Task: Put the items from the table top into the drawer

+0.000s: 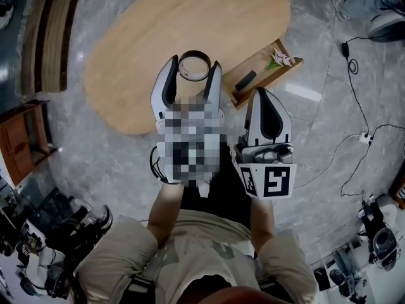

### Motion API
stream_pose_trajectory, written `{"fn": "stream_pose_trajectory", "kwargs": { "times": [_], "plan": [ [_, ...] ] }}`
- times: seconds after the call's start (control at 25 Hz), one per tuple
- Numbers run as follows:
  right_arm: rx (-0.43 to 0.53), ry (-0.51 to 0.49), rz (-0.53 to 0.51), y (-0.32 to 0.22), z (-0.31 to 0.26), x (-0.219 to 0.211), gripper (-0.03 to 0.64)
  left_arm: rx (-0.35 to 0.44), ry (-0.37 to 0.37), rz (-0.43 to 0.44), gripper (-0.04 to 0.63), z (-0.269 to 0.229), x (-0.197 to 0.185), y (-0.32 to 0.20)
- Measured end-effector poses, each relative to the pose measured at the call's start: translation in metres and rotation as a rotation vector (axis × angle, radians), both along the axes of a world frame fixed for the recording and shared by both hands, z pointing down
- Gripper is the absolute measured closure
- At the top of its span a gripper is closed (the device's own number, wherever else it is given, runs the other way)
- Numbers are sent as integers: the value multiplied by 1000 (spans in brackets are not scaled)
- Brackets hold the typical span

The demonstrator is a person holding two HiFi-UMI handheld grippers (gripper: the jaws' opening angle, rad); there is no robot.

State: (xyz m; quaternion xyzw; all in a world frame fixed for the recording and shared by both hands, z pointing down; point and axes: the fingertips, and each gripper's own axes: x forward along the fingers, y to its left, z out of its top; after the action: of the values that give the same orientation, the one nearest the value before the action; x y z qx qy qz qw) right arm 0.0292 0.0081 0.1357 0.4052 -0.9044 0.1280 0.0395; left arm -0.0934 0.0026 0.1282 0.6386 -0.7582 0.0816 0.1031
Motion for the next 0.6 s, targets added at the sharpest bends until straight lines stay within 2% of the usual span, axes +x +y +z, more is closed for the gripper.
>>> {"fn": "stream_pose_trajectory", "kwargs": {
  "times": [0.4, 0.6],
  "plan": [
    [-3, -5, 24, -4, 1, 3, 612, 16, -16, -7, 313, -7, -9, -5],
    [-13, 0, 60, -13, 11, 16, 612, -18, 22, 59, 313, 12, 13, -18]
  ]
}}
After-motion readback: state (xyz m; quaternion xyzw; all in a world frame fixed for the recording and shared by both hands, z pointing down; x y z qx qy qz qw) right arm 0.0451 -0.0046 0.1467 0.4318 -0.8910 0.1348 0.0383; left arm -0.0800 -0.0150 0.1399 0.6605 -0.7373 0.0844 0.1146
